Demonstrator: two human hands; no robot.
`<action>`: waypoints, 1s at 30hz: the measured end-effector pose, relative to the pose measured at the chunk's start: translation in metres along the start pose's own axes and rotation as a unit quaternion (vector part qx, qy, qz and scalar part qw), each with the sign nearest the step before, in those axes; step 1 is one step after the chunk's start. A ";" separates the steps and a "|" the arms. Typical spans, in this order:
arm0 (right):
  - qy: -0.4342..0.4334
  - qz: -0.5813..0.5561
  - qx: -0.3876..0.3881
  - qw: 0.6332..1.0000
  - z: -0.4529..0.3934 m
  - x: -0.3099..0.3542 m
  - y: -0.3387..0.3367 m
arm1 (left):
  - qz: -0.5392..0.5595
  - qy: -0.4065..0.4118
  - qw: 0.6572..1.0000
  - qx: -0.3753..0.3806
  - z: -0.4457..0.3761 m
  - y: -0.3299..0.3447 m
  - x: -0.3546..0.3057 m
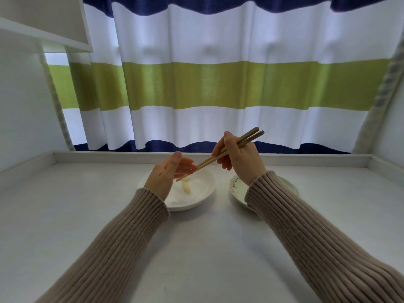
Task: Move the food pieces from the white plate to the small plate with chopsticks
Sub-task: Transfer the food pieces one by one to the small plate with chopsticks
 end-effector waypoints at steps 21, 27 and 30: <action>0.000 0.094 -0.068 0.993 0.033 0.022 -0.127 | 0.001 0.024 0.992 0.125 0.016 0.123 -0.053; 0.027 0.127 -0.080 0.988 0.050 0.011 -0.160 | 0.009 0.005 0.986 0.167 0.021 0.165 -0.051; 0.036 0.140 -0.084 0.986 0.058 0.006 -0.172 | 0.020 -0.007 0.983 0.184 0.021 0.181 -0.047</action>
Point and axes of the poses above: each hand's wrist, its own z-axis away from the middle knuckle, its own y-axis out of the palm, x = y × z, the point moved 8 cm from there along -z, towards the middle knuckle, and after that the axes turned 13 degrees about -y, right-handed, at the moved point
